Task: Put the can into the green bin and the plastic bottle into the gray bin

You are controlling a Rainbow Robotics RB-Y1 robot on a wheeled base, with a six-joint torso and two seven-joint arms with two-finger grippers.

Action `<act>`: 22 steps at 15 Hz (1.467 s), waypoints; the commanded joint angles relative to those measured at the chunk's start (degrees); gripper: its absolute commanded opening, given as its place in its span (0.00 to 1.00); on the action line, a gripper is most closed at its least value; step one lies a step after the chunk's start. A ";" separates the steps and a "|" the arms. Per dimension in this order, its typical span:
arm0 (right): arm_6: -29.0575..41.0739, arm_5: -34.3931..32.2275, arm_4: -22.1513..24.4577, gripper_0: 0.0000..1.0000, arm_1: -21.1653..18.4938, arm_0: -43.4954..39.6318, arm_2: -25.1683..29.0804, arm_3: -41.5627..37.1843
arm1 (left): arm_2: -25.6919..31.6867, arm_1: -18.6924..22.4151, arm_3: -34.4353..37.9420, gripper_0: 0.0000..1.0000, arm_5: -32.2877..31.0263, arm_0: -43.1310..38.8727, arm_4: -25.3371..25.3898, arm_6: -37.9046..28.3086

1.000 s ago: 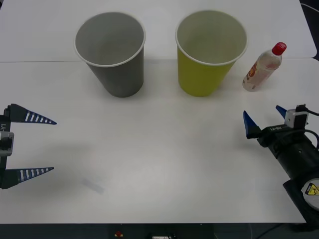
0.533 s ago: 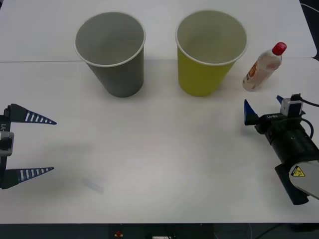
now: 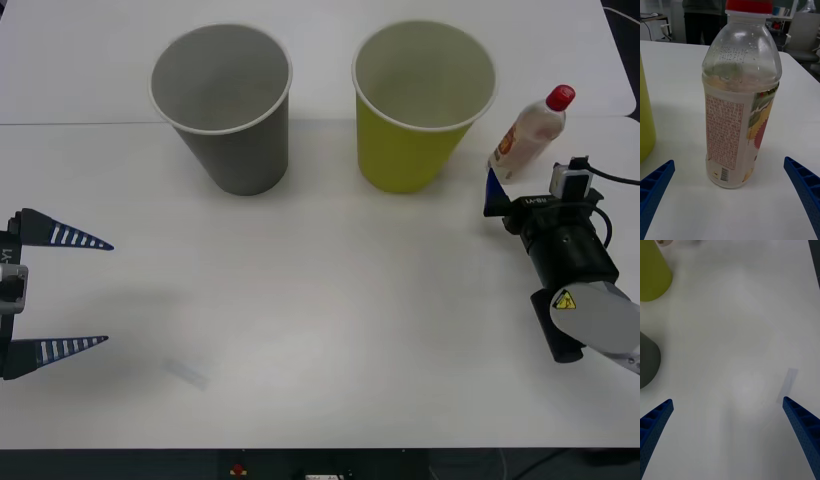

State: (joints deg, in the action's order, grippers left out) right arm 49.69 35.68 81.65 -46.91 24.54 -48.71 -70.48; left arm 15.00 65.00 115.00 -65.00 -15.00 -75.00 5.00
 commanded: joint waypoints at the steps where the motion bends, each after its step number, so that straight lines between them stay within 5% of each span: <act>1: 0.41 0.09 -0.09 1.00 2.08 2.88 0.02 4.39 | 0.00 0.00 0.00 1.00 0.00 0.00 0.00 0.00; 16: -0.73 -1.23 -4.40 1.00 6.48 11.14 0.02 14.23 | 0.00 0.00 0.00 1.00 0.00 0.00 0.00 0.00; 17: -0.91 -1.23 -4.40 0.85 6.48 11.14 0.02 14.23 | 0.00 0.00 0.00 1.00 0.00 0.00 0.00 0.00; 18: -0.99 -1.23 -4.31 0.37 6.48 11.14 0.02 14.23 | 0.00 0.00 0.00 1.00 0.00 0.00 0.00 0.00; 19: -1.08 -1.32 -4.40 0.03 6.48 11.14 0.02 14.23 | 0.00 0.00 0.00 1.00 0.00 0.00 0.00 0.00; 22: -1.17 -1.58 -4.40 0.00 6.48 11.14 0.02 14.23 | 0.00 0.00 0.00 1.00 0.00 0.00 0.00 0.00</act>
State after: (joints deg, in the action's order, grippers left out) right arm 48.58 34.19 77.31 -40.43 35.69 -48.70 -56.24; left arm 15.00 65.00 115.00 -65.00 -15.00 -75.00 5.00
